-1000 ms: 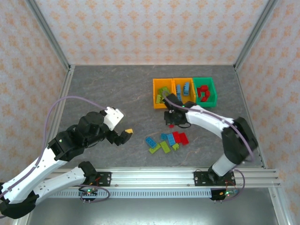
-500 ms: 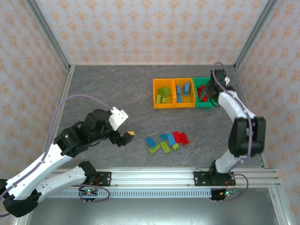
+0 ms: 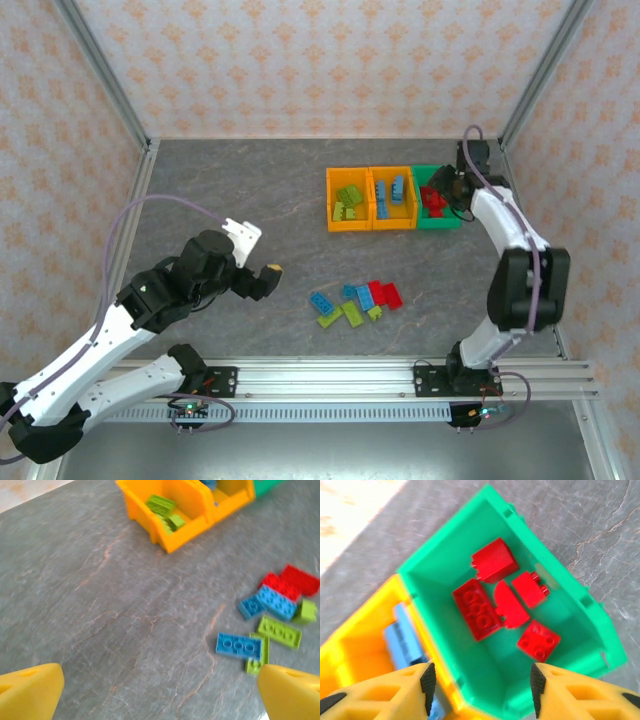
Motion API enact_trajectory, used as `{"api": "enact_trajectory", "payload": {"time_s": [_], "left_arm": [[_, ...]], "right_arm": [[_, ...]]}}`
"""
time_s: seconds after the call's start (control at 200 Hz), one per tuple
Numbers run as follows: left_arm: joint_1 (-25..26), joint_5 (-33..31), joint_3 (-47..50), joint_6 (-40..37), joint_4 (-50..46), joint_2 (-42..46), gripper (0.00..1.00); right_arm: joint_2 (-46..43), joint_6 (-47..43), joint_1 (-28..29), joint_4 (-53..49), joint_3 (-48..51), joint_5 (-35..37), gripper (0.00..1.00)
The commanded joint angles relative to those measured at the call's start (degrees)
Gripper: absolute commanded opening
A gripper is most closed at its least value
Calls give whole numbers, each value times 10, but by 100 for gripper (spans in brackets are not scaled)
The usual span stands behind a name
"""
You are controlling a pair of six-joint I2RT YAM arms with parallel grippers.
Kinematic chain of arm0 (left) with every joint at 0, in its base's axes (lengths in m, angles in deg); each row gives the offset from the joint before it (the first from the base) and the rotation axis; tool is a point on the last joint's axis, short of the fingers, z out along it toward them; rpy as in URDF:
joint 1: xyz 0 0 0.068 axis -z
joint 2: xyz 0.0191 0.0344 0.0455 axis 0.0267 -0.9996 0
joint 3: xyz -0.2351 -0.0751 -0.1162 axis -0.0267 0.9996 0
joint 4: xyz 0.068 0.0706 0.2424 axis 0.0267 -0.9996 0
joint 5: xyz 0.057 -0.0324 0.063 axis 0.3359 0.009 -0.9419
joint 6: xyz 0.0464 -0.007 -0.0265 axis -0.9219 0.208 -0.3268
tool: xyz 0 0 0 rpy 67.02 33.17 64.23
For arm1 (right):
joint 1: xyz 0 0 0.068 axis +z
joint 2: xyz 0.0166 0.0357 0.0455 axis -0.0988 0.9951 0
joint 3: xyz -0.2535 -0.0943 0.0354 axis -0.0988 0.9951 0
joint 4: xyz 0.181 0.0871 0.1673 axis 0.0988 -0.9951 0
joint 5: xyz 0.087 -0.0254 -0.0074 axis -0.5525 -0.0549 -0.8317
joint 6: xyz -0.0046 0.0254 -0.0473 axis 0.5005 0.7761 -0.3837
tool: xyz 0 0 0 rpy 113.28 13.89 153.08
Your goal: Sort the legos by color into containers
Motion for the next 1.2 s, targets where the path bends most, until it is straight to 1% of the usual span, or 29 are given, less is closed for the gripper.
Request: {"api": "enact_trajectory", "payload": {"time_s": [0.0, 0.09, 0.135, 0.155, 0.165, 0.24, 0.295, 0.335, 0.375, 0.41, 0.515, 0.611, 0.696, 0.841, 0.921, 1.091, 1.196], "left_arm": [[-6, -53, -2, 189, 29, 14, 100], [-6, -24, 21, 281, 56, 12, 100], [-5, -8, 32, 325, 71, 3, 100], [-6, -2, 37, 349, 77, -2, 100], [-6, 1, 39, 362, 81, -5, 100], [-6, 22, 48, 483, 93, -39, 100], [-5, 57, 53, 571, 97, -77, 98], [-3, 86, 54, 610, 105, -107, 98], [5, 103, 56, 630, 120, -136, 98], [17, 104, 54, 648, 126, -160, 98], [61, 66, 39, 716, 109, -228, 95], [80, 62, 20, 739, 95, -291, 95], [84, 72, 10, 748, 88, -336, 95], [86, 116, 17, 759, 141, -394, 94], [89, 121, 8, 748, 152, -420, 93], [90, 134, -7, 732, 171, -463, 88], [90, 142, -10, 728, 169, -487, 80]], "right_arm": [[-118, -10, 25, -36, 38, -53, 58], [-192, -33, 64, -64, 69, -89, 61], [-226, -42, 101, -71, 91, -112, 63], [-228, -45, 111, -74, 98, -117, 64], [-244, -46, 123, -75, 103, -120, 64], [-288, -51, 196, -87, 135, -115, 67], [-308, -41, 247, -95, 160, -105, 67], [-314, -33, 272, -104, 172, -97, 67], [-316, -26, 294, -117, 180, -91, 67], [-316, -20, 311, -130, 184, -81, 67], [-316, -8, 341, -163, 191, -50, 68], [-320, -8, 345, -179, 194, -34, 68], [-325, -7, 345, -183, 195, -21, 69], [-325, -6, 345, -183, 196, -12, 69], [-323, -8, 345, -182, 199, -10, 69], [-320, -8, 345, -178, 208, -9, 70], [-320, -5, 345, -177, 211, -10, 70]]}}
